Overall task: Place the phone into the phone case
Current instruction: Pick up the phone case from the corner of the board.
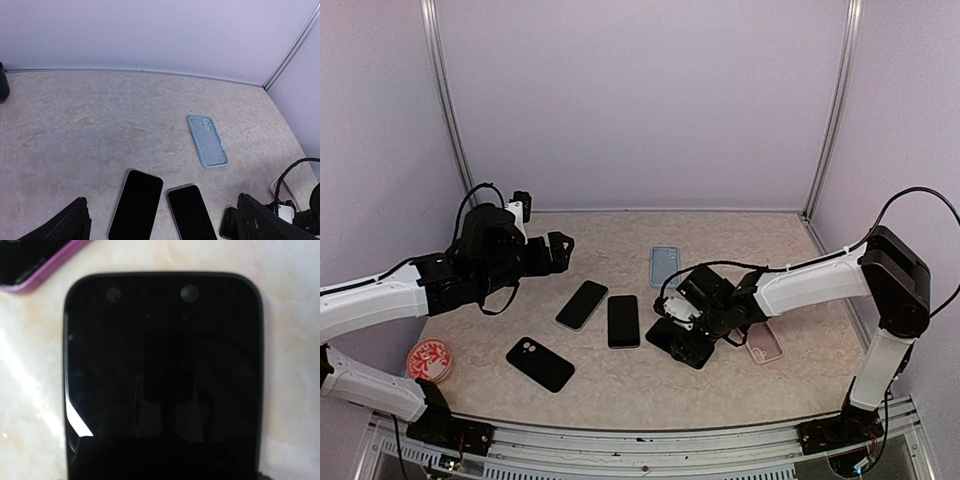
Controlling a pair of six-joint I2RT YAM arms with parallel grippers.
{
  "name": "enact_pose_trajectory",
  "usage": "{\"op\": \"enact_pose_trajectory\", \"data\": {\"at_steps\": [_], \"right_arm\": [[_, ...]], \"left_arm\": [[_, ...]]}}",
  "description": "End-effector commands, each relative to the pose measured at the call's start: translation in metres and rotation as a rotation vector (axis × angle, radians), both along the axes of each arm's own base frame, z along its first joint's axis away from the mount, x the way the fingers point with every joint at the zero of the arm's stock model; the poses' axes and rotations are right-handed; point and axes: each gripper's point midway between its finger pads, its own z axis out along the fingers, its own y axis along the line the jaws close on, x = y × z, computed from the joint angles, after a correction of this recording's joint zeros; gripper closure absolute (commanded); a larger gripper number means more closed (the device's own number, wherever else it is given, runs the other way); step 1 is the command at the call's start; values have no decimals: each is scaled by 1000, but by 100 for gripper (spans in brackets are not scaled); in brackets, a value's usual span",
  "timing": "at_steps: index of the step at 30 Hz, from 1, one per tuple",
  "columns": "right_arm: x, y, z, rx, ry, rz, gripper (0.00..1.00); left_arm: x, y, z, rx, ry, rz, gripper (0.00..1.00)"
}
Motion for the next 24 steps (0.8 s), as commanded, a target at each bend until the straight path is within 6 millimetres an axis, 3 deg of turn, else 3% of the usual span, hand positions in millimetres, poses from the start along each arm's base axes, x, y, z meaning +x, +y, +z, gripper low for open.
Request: {"op": "enact_pose_trajectory", "data": {"at_steps": [1,12,19,24], "right_arm": [[3,-10,13,-20,-35,7,27],[3,3,76,175,-188,86,30],[8,-3,77,161,-222,59,29],[8,-2,75,161,-217,53,29]], "left_arm": [[-5,9,-16,3,47,44,1],[-11,-1,-32,-66,101,-6,1],[-9,31,-76,-100,302,136,1],[-21,63,-110,-129,457,285,1]]}}
